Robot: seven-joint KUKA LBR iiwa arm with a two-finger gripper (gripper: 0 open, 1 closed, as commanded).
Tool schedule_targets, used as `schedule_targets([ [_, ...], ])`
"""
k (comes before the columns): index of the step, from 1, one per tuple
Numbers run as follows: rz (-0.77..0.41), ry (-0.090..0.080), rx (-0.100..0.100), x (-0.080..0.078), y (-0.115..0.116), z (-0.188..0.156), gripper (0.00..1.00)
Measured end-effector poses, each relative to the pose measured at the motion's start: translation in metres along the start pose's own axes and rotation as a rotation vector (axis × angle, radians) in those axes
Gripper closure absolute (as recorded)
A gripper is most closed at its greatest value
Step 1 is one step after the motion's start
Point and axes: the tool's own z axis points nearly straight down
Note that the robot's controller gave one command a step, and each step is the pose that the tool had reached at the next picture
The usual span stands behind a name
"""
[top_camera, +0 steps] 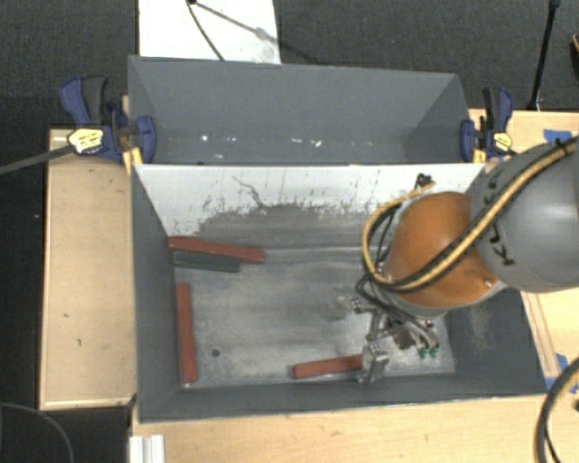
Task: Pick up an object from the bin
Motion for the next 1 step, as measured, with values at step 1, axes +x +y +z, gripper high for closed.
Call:
schedule_targets([
  [1,-0.002,0.001,-0.002,0.0003,0.0030,-0.0004,1.00],
])
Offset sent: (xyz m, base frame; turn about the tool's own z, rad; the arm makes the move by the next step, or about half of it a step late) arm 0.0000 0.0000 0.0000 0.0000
